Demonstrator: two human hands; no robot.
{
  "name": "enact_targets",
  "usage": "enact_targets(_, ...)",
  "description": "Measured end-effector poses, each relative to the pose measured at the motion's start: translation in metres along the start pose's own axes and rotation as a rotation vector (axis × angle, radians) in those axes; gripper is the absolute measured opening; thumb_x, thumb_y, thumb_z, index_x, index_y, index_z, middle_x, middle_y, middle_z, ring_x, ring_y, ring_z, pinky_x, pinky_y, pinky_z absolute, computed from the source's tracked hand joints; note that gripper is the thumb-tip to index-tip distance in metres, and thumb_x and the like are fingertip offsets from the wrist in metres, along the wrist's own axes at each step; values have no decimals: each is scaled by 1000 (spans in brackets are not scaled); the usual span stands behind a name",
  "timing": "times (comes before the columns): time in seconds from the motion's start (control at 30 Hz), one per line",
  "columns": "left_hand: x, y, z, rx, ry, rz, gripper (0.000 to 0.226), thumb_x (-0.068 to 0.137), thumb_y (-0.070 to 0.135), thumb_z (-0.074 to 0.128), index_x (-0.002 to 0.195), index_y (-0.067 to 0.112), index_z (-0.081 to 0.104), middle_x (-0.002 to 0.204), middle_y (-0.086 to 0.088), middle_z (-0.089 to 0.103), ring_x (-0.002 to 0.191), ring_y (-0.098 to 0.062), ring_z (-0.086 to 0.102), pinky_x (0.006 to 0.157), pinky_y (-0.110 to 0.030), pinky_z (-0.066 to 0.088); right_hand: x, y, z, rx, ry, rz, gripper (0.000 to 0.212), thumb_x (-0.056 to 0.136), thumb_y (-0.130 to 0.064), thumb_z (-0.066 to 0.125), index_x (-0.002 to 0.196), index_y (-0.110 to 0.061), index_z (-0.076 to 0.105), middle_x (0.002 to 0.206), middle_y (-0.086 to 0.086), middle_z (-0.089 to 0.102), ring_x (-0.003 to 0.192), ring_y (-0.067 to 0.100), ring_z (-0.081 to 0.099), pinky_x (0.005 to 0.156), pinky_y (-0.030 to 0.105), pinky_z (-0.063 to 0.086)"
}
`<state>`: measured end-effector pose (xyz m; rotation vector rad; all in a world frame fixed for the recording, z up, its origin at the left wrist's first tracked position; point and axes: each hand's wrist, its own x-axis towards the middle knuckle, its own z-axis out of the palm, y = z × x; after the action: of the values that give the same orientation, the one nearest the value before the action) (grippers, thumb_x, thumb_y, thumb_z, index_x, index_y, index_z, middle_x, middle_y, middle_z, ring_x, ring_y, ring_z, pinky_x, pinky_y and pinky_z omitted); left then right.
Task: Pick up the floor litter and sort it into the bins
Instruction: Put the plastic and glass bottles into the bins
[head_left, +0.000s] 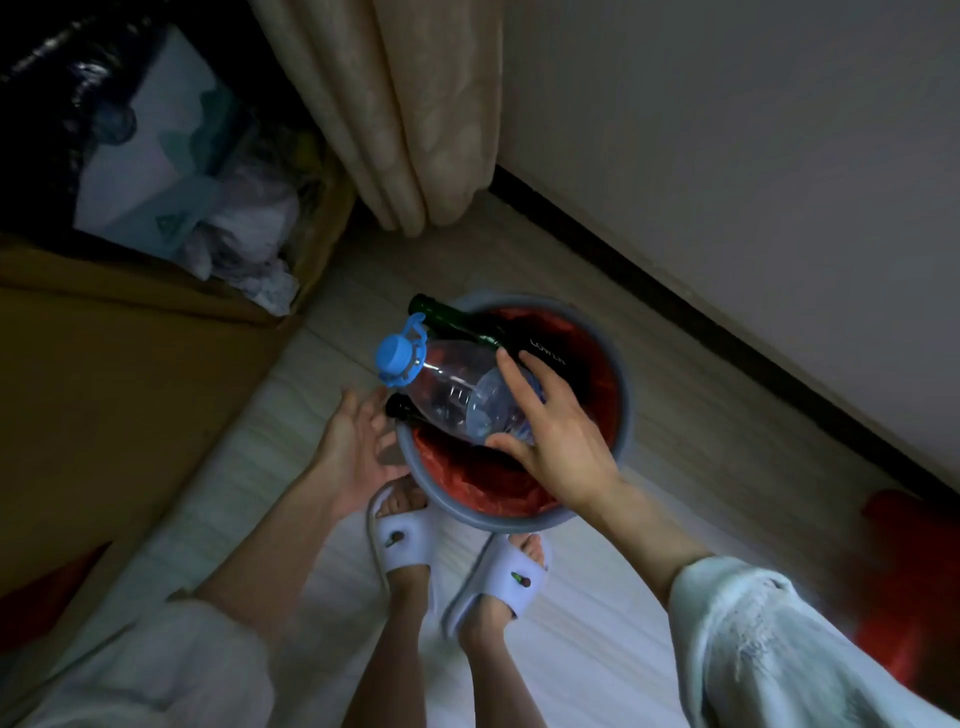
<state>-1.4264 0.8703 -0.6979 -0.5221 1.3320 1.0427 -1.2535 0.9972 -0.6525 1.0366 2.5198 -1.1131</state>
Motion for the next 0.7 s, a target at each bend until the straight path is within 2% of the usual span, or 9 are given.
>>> enact_targets(0.07, 5, 12, 15, 55, -15, 15, 58, 96, 56, 9, 142, 31, 33, 128, 6, 55, 114, -19, 50, 98, -52, 34, 2, 9, -8, -25, 34, 47, 89, 85, -39, 64, 148, -29, 2, 154, 7, 20, 140, 26, 24, 99, 42, 43)
enact_targets(0.17, 11, 19, 38, 98, -39, 28, 58, 95, 57, 10, 144, 32, 27, 141, 6, 45, 123, -23, 45, 102, -55, 30, 5, 19, -19, -54, 53, 112, 88, 86, -41, 61, 148, -34, 1, 155, 3, 18, 139, 23, 23, 94, 40, 44)
enact_targets(0.3, 16, 12, 65, 97, -57, 41, 60, 95, 59, 11, 144, 29, 28, 146, 4, 40, 127, -27, 42, 94, -54, 36, -1, 36, -35, -137, 87, 138, 85, 86, -43, 59, 149, -33, 1, 154, 5, 21, 137, 26, 26, 88, 42, 47)
enact_targets(0.47, 20, 3, 109, 132, -97, 64, 64, 94, 59, 8, 142, 24, 33, 149, 1, 34, 133, -29, 37, 102, -60, 31, -5, 64, -55, -150, 155, 215, 80, 87, -41, 59, 149, -35, 9, 148, 6, 29, 130, 25, 33, 82, 41, 48)
enact_targets(0.6, 25, 16, 139, 165, -126, 78, 67, 94, 60, 8, 143, 21, 30, 150, 0, 31, 134, -31, 34, 101, -63, 29, 1, 71, -64, 14, 275, 317, 72, 84, -31, 66, 145, -23, 27, 143, 5, 35, 127, 24, 40, 89, 41, 47)
enact_targets(0.7, 22, 19, 156, 170, -135, 93, 66, 94, 59, 9, 147, 21, 21, 153, 1, 27, 136, -30, 31, 102, -64, 25, 3, 77, -67, 141, 323, 362, 71, 83, -23, 68, 143, -19, 30, 144, 7, 35, 129, 25, 40, 101, 36, 40)
